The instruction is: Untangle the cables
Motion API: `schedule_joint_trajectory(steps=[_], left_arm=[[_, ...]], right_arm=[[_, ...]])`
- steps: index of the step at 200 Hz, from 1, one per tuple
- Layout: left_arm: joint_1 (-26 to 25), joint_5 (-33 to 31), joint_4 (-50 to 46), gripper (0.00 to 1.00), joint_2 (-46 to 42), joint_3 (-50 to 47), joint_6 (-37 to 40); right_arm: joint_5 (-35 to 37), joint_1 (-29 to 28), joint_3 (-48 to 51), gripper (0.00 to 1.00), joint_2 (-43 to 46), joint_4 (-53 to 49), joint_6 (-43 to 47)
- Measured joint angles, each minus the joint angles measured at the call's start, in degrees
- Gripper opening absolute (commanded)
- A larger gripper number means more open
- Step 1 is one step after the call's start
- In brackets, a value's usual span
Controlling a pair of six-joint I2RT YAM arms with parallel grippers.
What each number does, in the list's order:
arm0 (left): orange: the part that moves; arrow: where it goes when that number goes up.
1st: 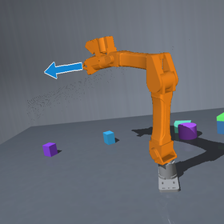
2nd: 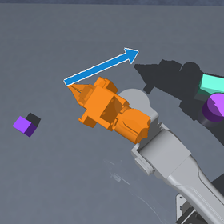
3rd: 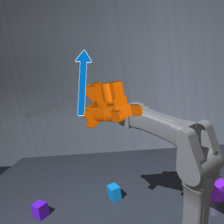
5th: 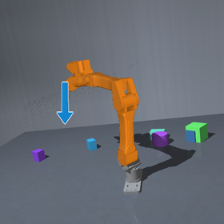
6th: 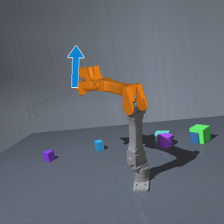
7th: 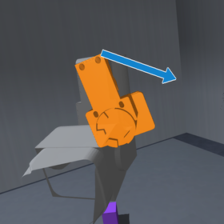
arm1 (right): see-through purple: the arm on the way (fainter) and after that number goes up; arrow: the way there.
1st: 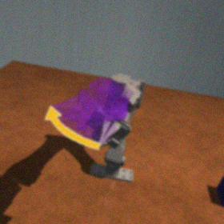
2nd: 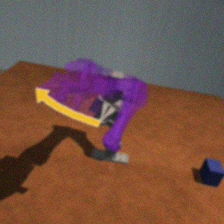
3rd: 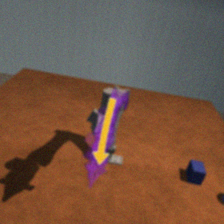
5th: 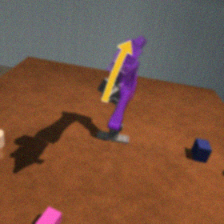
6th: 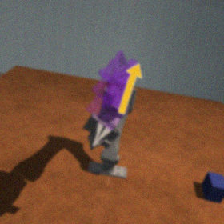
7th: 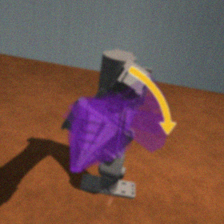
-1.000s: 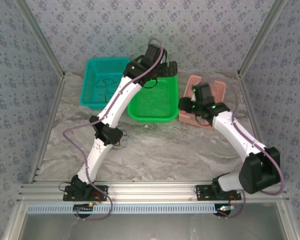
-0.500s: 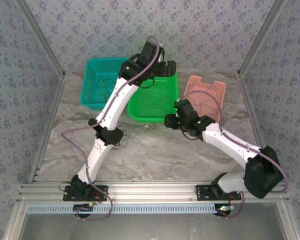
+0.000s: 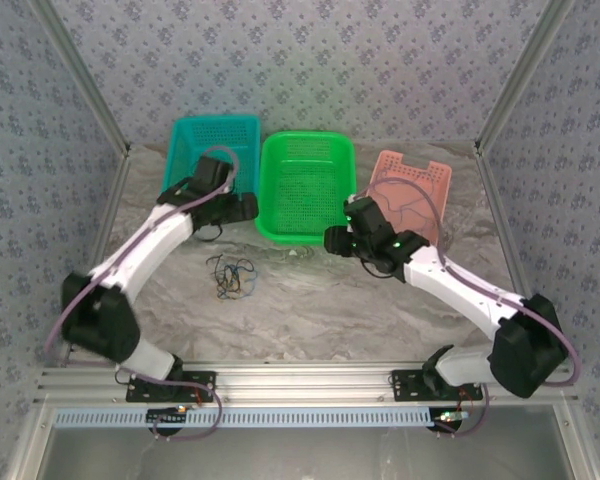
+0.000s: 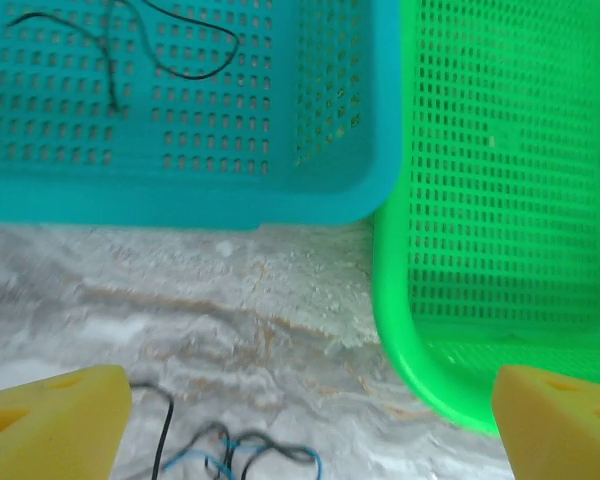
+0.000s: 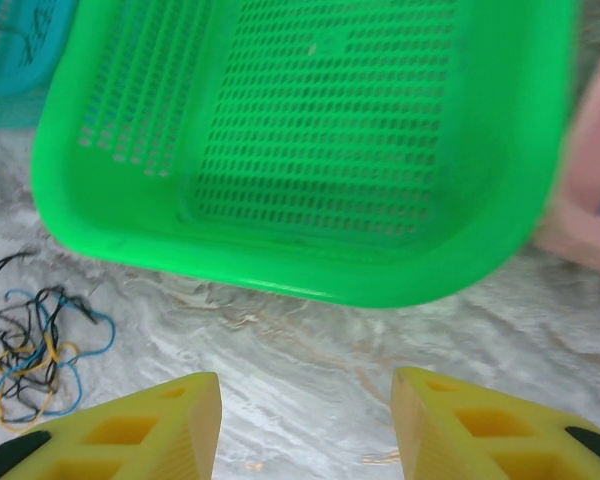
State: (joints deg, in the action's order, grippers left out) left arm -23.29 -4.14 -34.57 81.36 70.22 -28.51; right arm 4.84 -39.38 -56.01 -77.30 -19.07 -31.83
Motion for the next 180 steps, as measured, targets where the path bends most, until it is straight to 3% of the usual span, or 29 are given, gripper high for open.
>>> schedule_joint_trajectory(steps=[40,60,108,162,180], left_arm=[[-1.5,-2.8,-0.9,0.82,-22.5,-13.3,-10.2],[-1.5,-2.2,-3.0,0.77,-29.4,-23.1,-14.6],[-1.5,2.2,-4.8,0.66,-34.5,-39.1,-21.3],[-1.5,3.7,0.1,0.46,-41.3,-45.4,-25.9],[-1.4,3.8,2.4,0.43,-40.9,-46.3,-26.8]], right_arm=[[0.6,-9.2,-4.0,0.47,-11.5,2.4,-1.8],[0.1,-13.7,-9.1,0.47,-18.9,3.5,-2.3],[-1.1,-19.4,-16.5,0.47,-31.0,7.2,-4.9],[-0.6,-21.5,-18.4,0.38,-34.4,8.0,-10.5],[0.7,-22.3,-18.6,0.35,-34.4,8.3,-13.4]])
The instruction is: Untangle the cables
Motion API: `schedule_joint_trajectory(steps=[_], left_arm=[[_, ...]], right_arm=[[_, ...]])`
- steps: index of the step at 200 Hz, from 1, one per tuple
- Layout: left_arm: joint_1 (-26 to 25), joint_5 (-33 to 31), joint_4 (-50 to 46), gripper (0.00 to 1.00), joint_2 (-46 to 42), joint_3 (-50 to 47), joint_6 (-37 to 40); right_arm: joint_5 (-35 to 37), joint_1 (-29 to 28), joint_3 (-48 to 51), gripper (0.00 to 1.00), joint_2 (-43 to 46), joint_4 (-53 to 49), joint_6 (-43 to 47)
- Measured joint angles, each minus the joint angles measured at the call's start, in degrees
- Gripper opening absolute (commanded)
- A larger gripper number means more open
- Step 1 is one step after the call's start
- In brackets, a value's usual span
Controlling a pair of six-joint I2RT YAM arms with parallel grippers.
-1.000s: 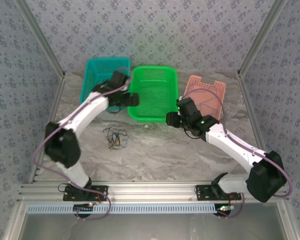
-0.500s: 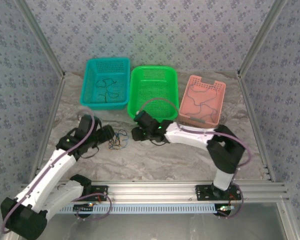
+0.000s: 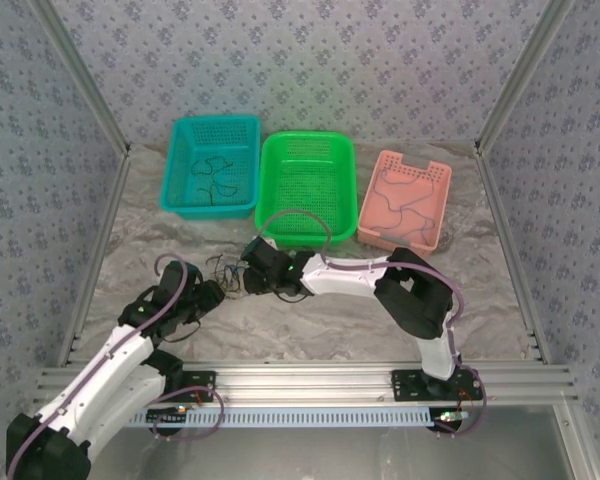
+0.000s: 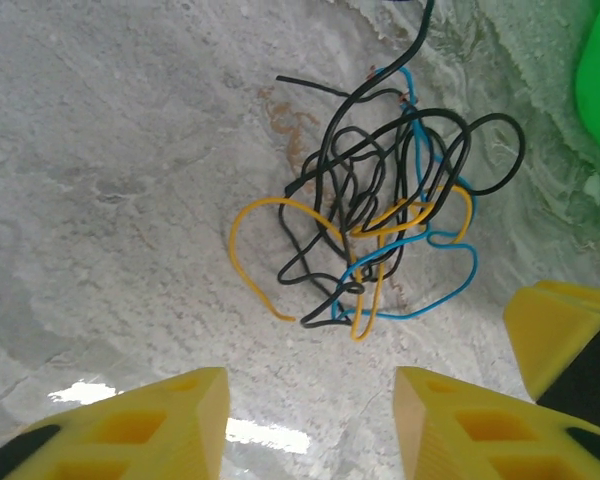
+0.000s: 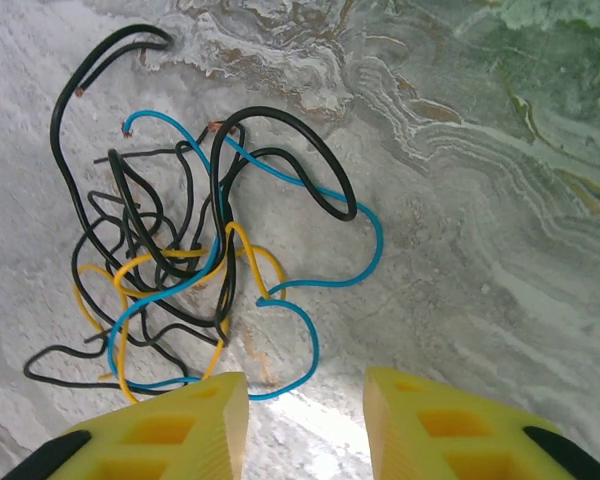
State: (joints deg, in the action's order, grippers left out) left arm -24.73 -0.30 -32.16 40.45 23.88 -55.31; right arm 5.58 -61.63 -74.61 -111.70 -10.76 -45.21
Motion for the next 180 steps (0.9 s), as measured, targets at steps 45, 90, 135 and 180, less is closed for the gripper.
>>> schedule_joint_trajectory(steps=[45,90,135,180], left_arm=[[0.7,2.2,7.9,0.42,8.8,-1.2,-0.8],[0.7,2.8,14.7,0.30,16.7,-1.3,-0.8],[0.8,2.4,18.5,0.12,18.7,-2.9,-0.7],[0.9,1.6,18.1,0.00,16.9,-2.9,-0.7]], right_arm=[[2.2,-1.9,0.0,0.40,0.0,0.4,-6.4],[0.6,-0.2,-3.4,0.37,-4.1,1.5,-6.8],[-0.4,0.0,-4.2,0.31,-7.6,1.5,-6.6],[-0.1,0.9,-4.1,0.00,-7.6,1.6,-6.6]])
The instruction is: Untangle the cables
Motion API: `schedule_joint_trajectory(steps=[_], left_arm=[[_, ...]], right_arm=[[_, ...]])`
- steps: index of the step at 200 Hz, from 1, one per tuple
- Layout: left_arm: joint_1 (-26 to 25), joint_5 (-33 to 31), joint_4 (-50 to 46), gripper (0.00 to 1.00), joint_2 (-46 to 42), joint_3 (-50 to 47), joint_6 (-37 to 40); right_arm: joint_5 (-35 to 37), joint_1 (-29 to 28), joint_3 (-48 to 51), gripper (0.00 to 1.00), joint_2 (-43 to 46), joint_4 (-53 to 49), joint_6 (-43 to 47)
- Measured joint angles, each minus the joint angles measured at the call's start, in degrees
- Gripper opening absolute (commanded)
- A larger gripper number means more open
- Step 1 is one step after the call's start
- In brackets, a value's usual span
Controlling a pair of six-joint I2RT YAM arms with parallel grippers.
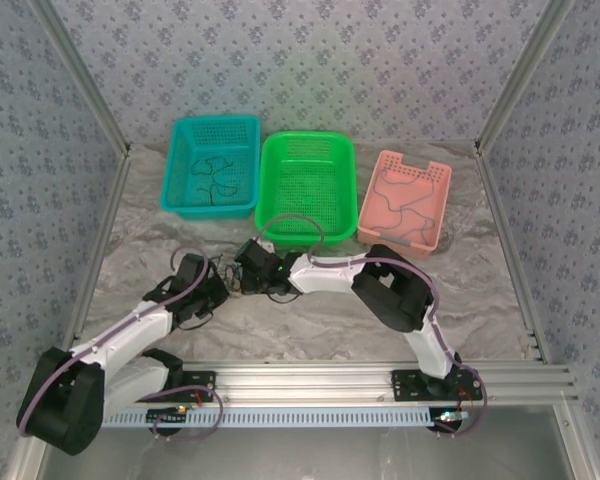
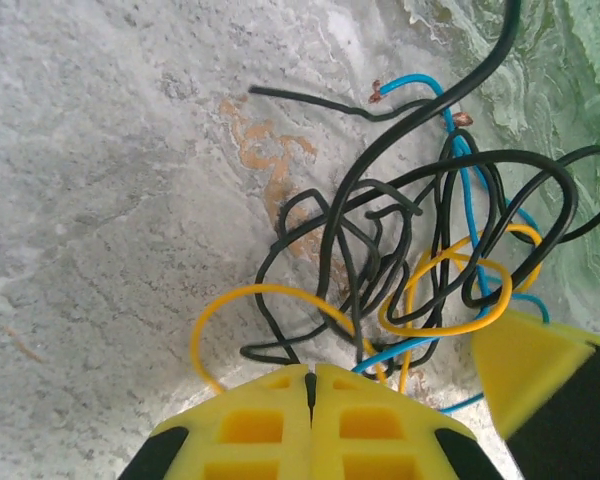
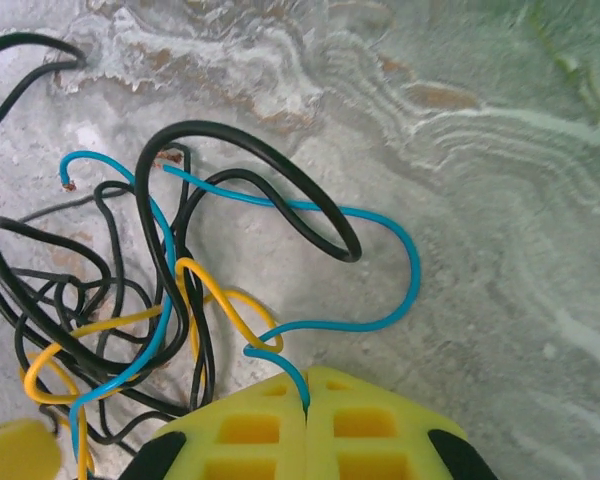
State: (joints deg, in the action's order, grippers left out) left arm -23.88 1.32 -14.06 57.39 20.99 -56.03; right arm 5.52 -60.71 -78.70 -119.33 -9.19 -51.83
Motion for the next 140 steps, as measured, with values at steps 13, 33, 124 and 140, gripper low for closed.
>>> schedule_joint_trajectory(steps=[13,33,124,140], left_arm=[[0.0,-1.3,-2.0,0.00,-2.6,0.1,0.0],[0.5,-3.9,-6.2,0.00,-7.1,1.3,0.5],[4.8,-6.2,-12.9,0.00,-7.9,6.4,3.0],[5.2,-6.6,-14.3,0.00,-8.3,8.7,3.7]], right_arm=[[1.3,0.1,1.8,0.00,1.3,0.3,0.1],[4.6,0.1,7.7,0.00,7.6,-1.1,0.6],[10.2,11.1,24.8,0.00,43.4,-11.8,6.1],[10.2,15.1,27.8,0.00,48.8,-14.4,7.0]])
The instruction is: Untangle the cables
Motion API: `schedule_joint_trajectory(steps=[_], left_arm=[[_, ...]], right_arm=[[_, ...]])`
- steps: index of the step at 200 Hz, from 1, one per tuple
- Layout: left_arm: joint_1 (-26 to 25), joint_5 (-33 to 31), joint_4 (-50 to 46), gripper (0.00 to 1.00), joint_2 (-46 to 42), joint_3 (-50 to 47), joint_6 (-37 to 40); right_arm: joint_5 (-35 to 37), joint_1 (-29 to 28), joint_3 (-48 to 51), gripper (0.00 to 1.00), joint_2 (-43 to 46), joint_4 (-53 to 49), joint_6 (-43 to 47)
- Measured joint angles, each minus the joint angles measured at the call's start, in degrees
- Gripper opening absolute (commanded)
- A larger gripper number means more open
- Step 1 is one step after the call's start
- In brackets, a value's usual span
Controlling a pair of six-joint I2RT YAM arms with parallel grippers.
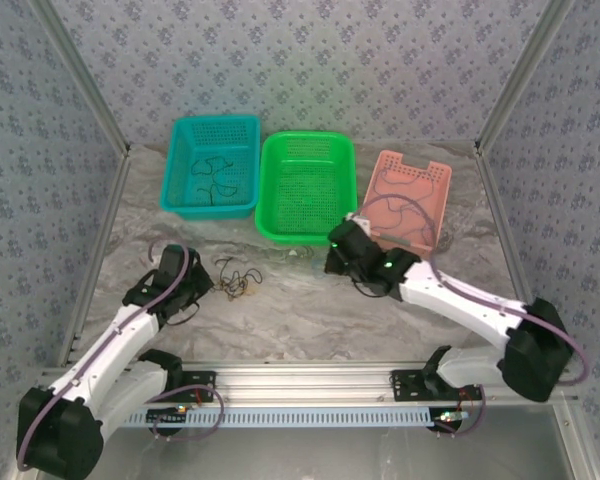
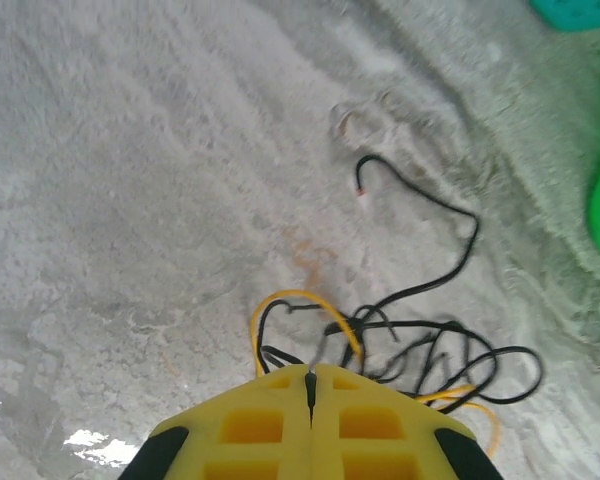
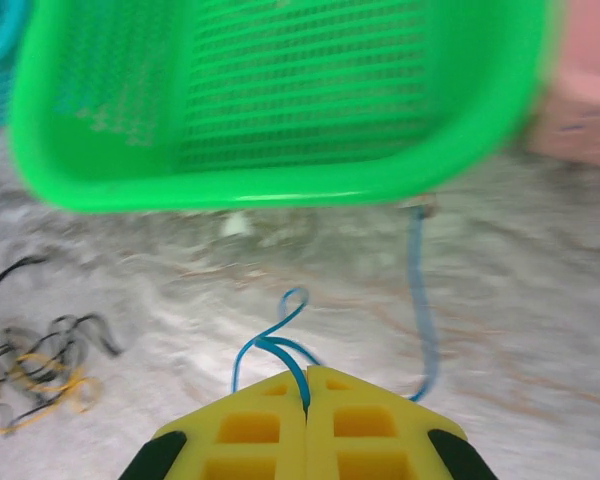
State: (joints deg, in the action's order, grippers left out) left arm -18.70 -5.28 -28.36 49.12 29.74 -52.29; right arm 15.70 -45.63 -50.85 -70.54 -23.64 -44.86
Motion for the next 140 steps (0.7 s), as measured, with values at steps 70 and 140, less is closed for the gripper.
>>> schedule_joint_trajectory(steps=[70,140], left_arm=[[0.8,5.5,2.1,0.34,3.5,4.3,2.9],[-17.2,6.3,5.6,0.60,-2.0,10.6,6.7]], right_arm=[[-6.3,11.3,3.5,0.00,17.1,-7.5,6.9],[-16.7,12.1,0.7,0.00,19.6,-7.5,14.6]])
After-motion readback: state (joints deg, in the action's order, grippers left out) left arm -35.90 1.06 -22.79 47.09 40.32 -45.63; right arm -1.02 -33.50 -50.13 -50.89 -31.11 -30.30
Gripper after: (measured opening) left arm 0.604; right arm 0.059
